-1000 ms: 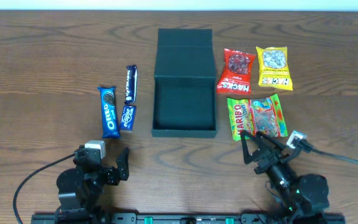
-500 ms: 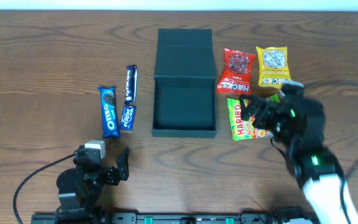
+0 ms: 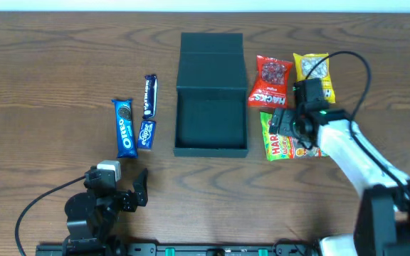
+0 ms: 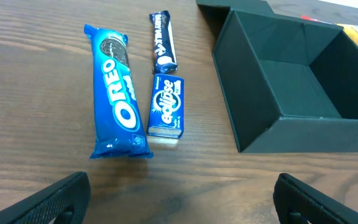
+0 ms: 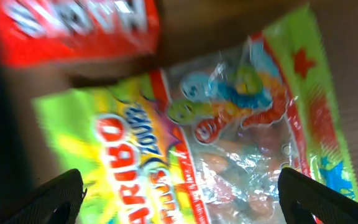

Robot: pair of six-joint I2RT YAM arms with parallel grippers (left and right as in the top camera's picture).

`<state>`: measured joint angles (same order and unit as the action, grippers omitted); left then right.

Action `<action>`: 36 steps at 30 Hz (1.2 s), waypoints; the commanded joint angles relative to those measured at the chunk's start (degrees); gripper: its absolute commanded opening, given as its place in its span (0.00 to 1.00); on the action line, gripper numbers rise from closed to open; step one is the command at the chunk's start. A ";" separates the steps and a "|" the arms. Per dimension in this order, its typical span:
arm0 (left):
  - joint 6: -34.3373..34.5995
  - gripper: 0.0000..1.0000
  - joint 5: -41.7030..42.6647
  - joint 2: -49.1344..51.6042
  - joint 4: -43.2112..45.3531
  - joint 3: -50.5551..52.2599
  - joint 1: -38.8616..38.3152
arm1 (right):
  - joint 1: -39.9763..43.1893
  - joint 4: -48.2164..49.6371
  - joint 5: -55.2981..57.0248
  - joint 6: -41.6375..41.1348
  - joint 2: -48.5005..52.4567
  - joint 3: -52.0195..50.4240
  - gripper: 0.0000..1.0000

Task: Pack container
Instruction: 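Grasp the Haribo bag with the right gripper and lift it, then carry the Haribo bag left and lower it into the black box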

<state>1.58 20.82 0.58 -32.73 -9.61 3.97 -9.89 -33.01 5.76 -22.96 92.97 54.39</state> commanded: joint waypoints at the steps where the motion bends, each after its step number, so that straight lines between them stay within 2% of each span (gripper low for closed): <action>1: 0.57 0.95 0.61 -0.37 0.20 0.72 0.13 | -1.11 -0.24 5.22 0.98 4.00 0.94 0.99; 3: 0.57 0.95 0.61 -0.37 0.20 0.72 0.13 | -1.14 -0.33 5.46 0.98 6.62 0.94 0.96; 6: 0.57 0.95 0.61 -0.37 0.20 0.72 0.13 | -1.14 -0.70 5.44 0.96 10.82 0.94 0.86; 8: 0.57 0.95 0.61 -0.37 0.20 0.72 0.13 | -1.14 -1.03 5.42 0.96 13.60 0.94 0.75; 11: 0.57 0.95 0.61 -0.37 0.20 0.72 0.13 | -1.14 -1.44 5.40 0.96 16.94 0.94 0.47; 12: 0.57 0.95 0.61 -0.37 0.20 0.72 0.13 | -1.14 -1.55 5.40 0.96 17.64 0.94 0.41; 16: 0.57 0.95 0.61 -0.37 0.20 0.72 0.13 | -1.14 -2.21 5.40 0.96 18.01 0.96 0.28; 21: 0.57 0.95 0.61 -0.37 0.20 0.72 0.13 | -1.14 -5.97 5.42 0.96 17.64 1.75 0.01; 31: 0.57 0.95 0.61 -0.37 0.20 0.72 0.13 | -1.97 -19.34 5.40 0.96 11.21 13.53 0.01; 36: 0.57 0.95 0.61 -0.37 0.20 0.72 0.13 | -5.09 -19.85 3.80 2.19 3.74 19.56 0.01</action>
<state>1.58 20.84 0.58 -32.73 -9.61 3.97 -12.69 -53.56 10.57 -21.96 102.54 69.47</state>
